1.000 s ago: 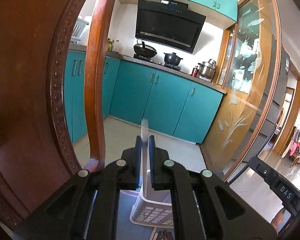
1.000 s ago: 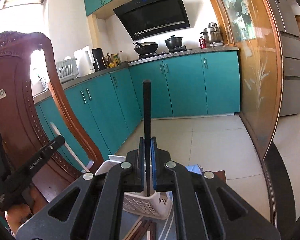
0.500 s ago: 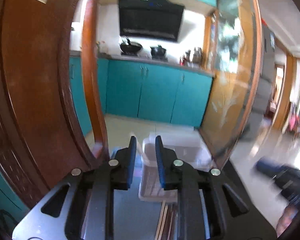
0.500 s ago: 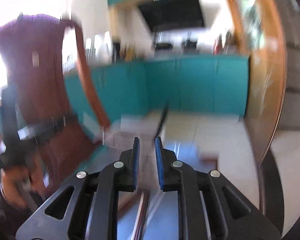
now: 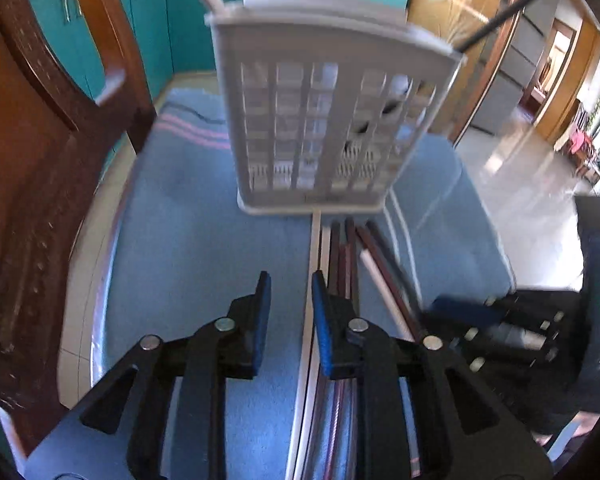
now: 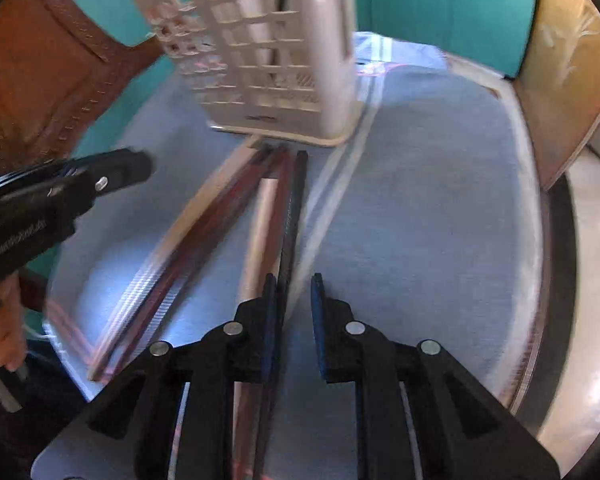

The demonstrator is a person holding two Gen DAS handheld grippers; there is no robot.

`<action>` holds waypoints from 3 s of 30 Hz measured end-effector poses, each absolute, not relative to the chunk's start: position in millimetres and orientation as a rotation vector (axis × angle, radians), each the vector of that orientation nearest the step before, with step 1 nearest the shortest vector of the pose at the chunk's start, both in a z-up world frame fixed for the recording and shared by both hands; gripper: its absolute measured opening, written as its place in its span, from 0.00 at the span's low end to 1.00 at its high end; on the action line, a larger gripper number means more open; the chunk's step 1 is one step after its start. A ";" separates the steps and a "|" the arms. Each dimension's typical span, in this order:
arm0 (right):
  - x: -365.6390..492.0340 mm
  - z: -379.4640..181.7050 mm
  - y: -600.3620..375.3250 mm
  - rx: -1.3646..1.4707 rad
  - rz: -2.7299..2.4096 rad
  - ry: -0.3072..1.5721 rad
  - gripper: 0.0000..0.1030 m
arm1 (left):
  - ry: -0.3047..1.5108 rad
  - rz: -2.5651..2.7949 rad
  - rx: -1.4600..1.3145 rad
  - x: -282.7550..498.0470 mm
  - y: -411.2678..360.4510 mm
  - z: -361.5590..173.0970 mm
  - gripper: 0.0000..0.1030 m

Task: Organize utensils
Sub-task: 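Move both open tools back down over the remaining chopsticks, then close the left tool on a light chopstick while the right tool closes on a black chopstick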

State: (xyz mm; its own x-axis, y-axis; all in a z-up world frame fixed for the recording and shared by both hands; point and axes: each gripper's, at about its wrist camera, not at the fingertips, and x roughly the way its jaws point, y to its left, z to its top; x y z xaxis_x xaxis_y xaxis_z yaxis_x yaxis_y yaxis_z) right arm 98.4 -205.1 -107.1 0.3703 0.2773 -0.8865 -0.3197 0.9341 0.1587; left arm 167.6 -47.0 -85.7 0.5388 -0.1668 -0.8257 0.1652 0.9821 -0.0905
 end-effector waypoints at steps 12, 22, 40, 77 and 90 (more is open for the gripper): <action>100.8 -105.5 -206.5 -0.071 0.352 1.117 0.16 | 1.088 -0.221 0.046 156.1 -54.7 -128.4 0.28; 103.8 -104.8 -211.0 -0.093 0.312 1.099 0.18 | 1.071 -0.230 0.047 154.0 -57.1 -120.5 0.33; 114.8 -106.0 -199.3 -0.108 0.285 1.077 0.22 | 1.092 -0.219 0.045 157.8 -65.0 -123.8 0.12; 109.2 -104.3 -213.6 0.045 0.242 1.125 0.06 | 1.100 -0.156 0.021 185.0 -43.9 -128.4 0.24; 101.8 -97.9 -208.9 -0.023 0.230 1.091 0.14 | 1.088 -0.127 0.034 177.9 -50.1 -128.2 0.32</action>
State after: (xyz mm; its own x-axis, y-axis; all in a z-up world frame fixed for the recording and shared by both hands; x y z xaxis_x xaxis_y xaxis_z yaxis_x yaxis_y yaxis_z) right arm 101.8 -208.9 -97.9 0.4398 0.1736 -0.8812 -0.1965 0.9760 0.0942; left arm 177.9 -50.1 -128.2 0.4577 -0.0865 -0.8849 0.1198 0.9922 -0.0350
